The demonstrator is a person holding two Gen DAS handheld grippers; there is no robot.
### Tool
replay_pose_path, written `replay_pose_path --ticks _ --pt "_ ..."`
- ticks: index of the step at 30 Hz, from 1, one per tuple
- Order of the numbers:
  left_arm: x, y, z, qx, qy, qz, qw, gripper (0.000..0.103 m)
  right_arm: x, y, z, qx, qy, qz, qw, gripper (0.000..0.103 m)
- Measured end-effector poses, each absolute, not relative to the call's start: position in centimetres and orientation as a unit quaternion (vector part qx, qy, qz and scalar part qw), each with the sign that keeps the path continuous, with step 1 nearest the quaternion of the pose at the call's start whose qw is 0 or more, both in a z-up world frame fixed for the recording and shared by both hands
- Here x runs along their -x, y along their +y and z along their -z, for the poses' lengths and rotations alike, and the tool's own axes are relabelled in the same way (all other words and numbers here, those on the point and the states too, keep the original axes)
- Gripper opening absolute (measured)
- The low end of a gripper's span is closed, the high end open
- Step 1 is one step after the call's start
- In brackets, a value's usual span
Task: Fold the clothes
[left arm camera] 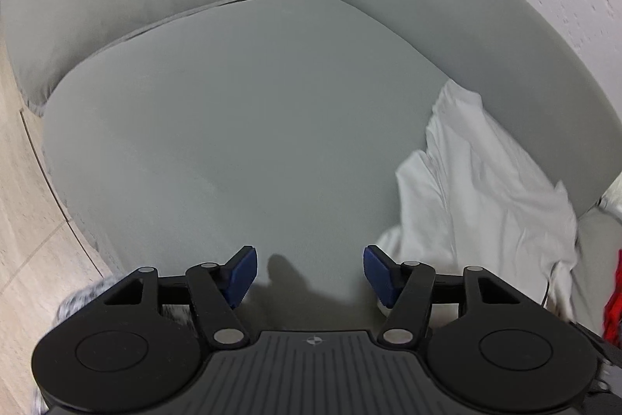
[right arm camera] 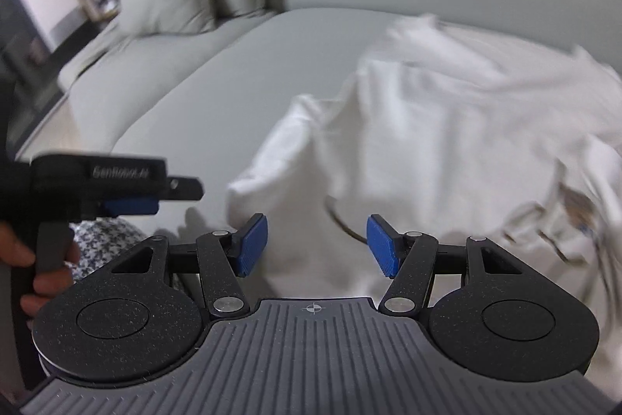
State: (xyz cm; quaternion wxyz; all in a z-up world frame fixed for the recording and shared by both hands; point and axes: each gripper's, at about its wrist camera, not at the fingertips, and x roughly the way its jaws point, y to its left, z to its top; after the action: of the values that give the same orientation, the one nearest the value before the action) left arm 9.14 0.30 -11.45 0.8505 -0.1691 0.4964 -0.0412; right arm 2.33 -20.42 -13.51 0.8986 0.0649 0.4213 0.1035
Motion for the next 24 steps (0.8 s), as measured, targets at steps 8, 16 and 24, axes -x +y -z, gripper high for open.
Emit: replay_pose_path --ticks 8,16,24 --pt "-9.4 3.2 12.2 0.206 0.494 0.044 0.844 0.056 -7.0 -15.0 14.9 -0.009 0.432 -0.141 0.891 0.063" --pt "-9.2 3.3 12.4 0.206 0.487 0.060 0.847 0.065 -8.6 -11.5 18.0 0.126 0.469 -0.111 0.867 0.051" --pt "-9.3 2.1 12.3 0.186 0.495 0.081 0.845 0.069 -7.1 -20.8 13.5 -0.107 0.423 0.034 0.899 0.009"
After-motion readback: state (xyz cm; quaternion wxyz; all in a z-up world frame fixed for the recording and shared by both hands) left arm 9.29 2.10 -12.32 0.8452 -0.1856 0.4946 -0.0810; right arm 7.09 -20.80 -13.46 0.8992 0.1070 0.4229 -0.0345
